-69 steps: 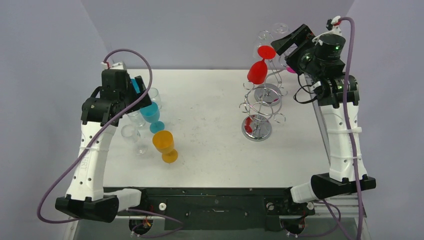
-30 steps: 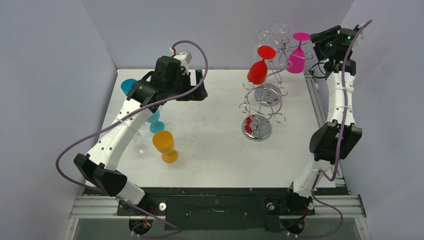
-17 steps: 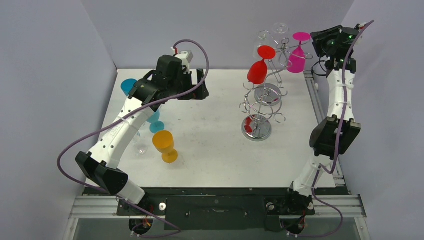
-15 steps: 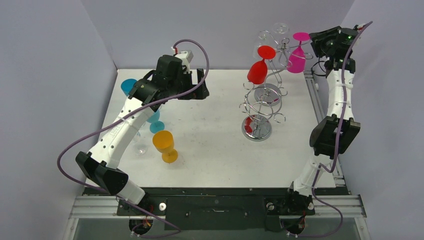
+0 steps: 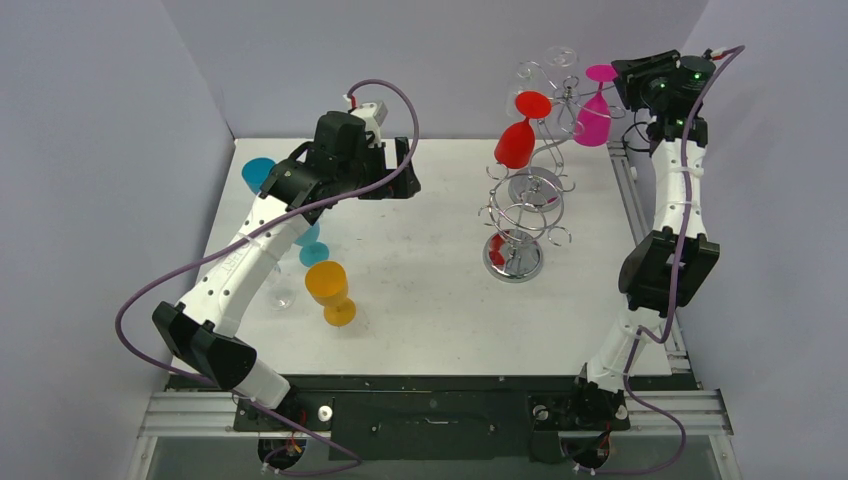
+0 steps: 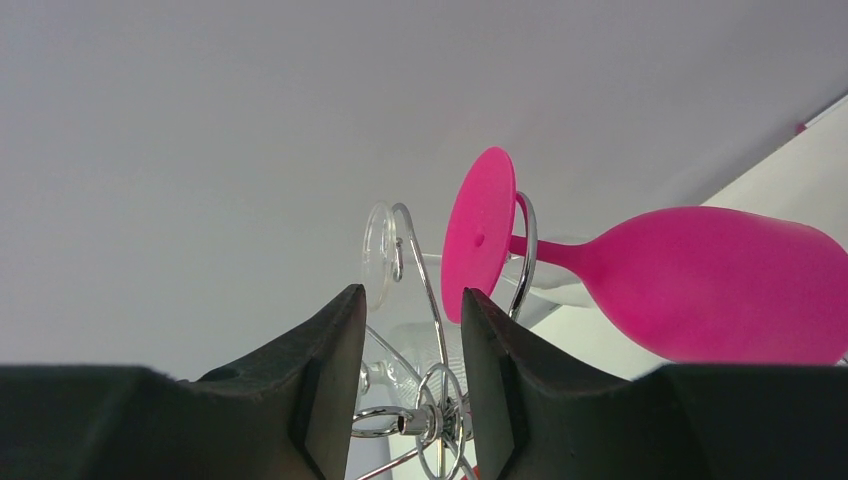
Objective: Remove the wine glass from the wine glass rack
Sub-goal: Pick up the wine glass from the wine rack.
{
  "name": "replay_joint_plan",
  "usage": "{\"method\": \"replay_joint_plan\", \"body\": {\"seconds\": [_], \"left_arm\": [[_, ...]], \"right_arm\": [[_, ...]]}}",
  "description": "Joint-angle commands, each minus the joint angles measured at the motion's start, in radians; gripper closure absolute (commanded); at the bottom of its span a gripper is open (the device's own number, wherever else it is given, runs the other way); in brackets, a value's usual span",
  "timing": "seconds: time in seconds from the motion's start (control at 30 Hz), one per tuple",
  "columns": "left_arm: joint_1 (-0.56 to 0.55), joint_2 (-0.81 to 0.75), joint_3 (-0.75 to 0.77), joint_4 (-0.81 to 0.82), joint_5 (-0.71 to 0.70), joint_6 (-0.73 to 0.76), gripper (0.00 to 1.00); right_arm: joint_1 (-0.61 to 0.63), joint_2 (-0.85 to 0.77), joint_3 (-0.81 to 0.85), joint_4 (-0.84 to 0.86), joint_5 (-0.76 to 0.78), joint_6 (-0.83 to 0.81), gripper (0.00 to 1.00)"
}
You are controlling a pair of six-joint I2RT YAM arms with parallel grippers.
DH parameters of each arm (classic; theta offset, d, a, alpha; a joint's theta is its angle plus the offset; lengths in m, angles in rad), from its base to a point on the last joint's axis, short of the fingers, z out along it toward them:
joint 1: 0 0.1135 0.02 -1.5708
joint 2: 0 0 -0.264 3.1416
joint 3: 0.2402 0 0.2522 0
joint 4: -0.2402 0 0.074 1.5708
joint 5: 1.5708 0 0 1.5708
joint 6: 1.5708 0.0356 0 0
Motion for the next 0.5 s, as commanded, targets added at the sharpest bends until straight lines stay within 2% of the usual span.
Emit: {"method": "replay_joint_plan", "body": {"seconds": [0.0, 0.47], "left_arm": [[-0.003, -0.007, 0.003, 0.059, 0.018, 0.004, 0.08], [-0.003, -0.004, 0.0, 0.061, 0.018, 0.001, 0.08]], "right_arm": [[0.002, -0.034, -0.011, 0.052, -0.02, 0.024, 0.64], [0.032, -0.012, -0.022, 0.046, -0.006, 0.036, 0.64]]}}
